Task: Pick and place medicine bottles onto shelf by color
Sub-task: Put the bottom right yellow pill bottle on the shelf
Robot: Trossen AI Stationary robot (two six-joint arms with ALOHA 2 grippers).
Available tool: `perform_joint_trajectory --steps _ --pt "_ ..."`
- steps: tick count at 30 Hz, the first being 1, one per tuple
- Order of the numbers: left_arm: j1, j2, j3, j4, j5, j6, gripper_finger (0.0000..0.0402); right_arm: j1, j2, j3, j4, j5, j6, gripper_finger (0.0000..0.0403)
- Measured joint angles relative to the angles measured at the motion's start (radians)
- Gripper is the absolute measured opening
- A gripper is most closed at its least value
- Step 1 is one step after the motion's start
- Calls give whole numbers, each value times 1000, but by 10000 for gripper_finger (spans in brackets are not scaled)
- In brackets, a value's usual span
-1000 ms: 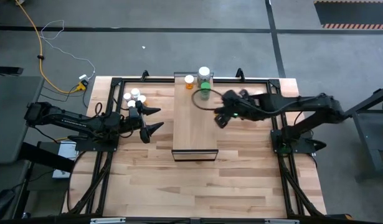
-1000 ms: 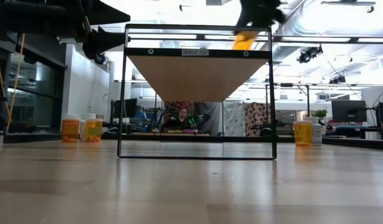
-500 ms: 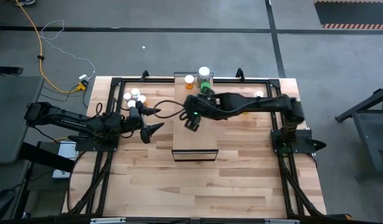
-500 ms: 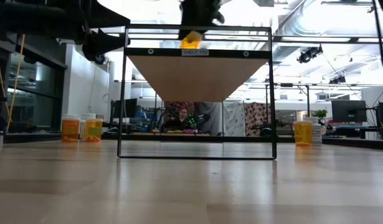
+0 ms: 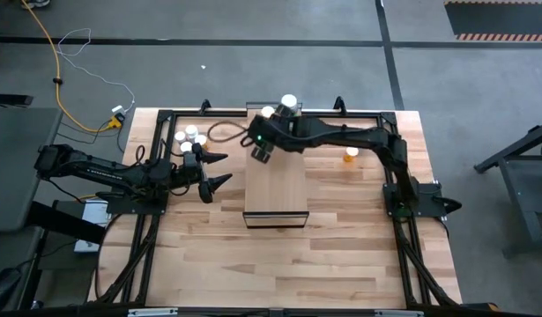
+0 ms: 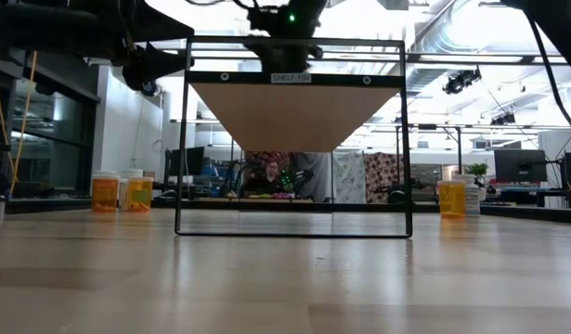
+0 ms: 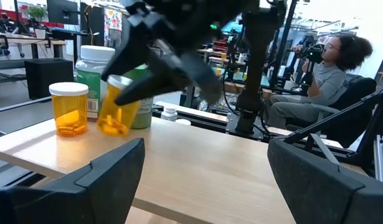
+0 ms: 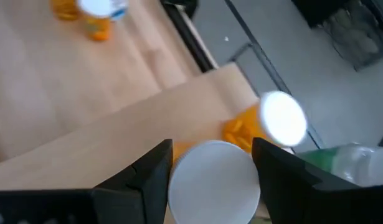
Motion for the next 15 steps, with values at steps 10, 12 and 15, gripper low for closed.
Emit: perform_joint_trajectory --steps 10,12,15 --pt "0 0 0 1 0 0 330 -80 0 -2 -2 -95 47 191" --pt "0 0 0 1 -1 0 330 -84 0 -2 -2 -99 53 191" --pt "0 0 0 1 -2 0 330 -86 0 -2 -2 -125 53 191"
